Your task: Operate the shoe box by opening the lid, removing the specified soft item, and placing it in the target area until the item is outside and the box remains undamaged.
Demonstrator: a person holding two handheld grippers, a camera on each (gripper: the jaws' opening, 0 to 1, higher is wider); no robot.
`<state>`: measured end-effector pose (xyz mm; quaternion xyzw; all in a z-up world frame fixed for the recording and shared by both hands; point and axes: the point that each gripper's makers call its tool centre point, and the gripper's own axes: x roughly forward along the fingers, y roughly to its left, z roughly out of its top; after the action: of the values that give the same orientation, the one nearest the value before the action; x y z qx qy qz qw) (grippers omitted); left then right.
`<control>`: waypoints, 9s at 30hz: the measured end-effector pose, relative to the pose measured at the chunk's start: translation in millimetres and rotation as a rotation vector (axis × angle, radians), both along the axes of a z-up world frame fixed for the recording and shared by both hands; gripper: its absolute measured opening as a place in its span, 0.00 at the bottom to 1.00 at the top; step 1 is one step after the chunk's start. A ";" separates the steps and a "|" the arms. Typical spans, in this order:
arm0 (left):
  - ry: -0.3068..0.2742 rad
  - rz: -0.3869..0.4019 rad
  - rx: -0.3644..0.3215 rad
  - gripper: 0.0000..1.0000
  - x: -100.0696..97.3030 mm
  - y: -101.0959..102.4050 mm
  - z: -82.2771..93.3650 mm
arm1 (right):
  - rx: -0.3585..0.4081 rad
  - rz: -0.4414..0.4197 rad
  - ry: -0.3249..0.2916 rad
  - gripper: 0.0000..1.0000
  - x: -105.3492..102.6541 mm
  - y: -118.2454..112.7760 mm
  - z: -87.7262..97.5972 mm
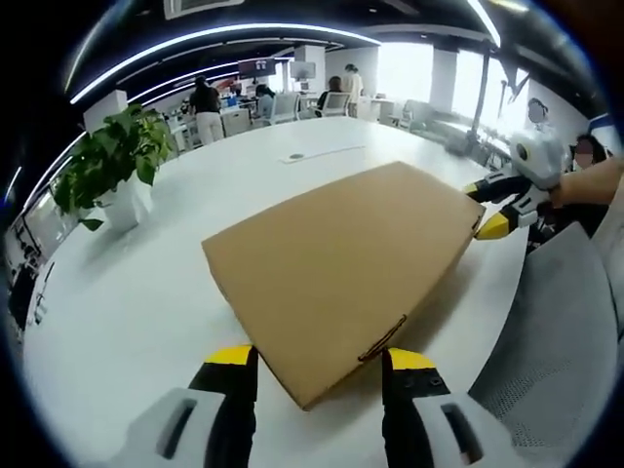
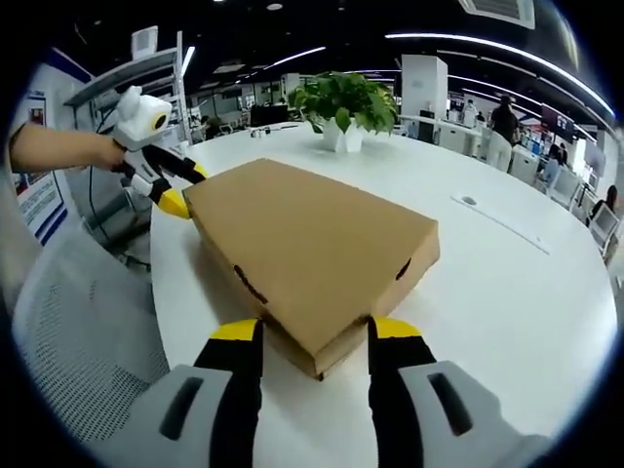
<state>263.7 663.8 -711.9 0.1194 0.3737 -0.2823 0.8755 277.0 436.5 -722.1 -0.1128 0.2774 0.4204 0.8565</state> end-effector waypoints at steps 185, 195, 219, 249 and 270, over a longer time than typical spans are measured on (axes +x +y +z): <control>-0.324 0.150 -0.025 0.05 134.0 45.9 123.1 | -0.004 -0.082 -0.179 0.07 94.1 -19.5 48.2; -0.327 0.149 -0.030 0.05 139.3 46.7 121.4 | -0.017 -0.095 -0.173 0.01 103.9 -14.5 43.7; -0.305 0.152 -0.024 0.07 165.5 47.4 104.2 | -0.056 -0.070 -0.194 0.00 109.9 -12.7 44.3; -0.208 0.265 -0.080 0.14 137.1 50.9 54.9 | -0.076 -0.073 -0.180 0.01 119.3 -11.0 44.9; -0.190 0.309 -0.062 0.04 137.0 55.4 43.3 | -0.084 -0.073 -0.156 0.02 131.4 -9.6 40.9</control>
<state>400.6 719.2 -668.6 0.0598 0.2945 -0.1432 0.9430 408.4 426.9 -681.1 -0.1708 0.2313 0.3668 0.8847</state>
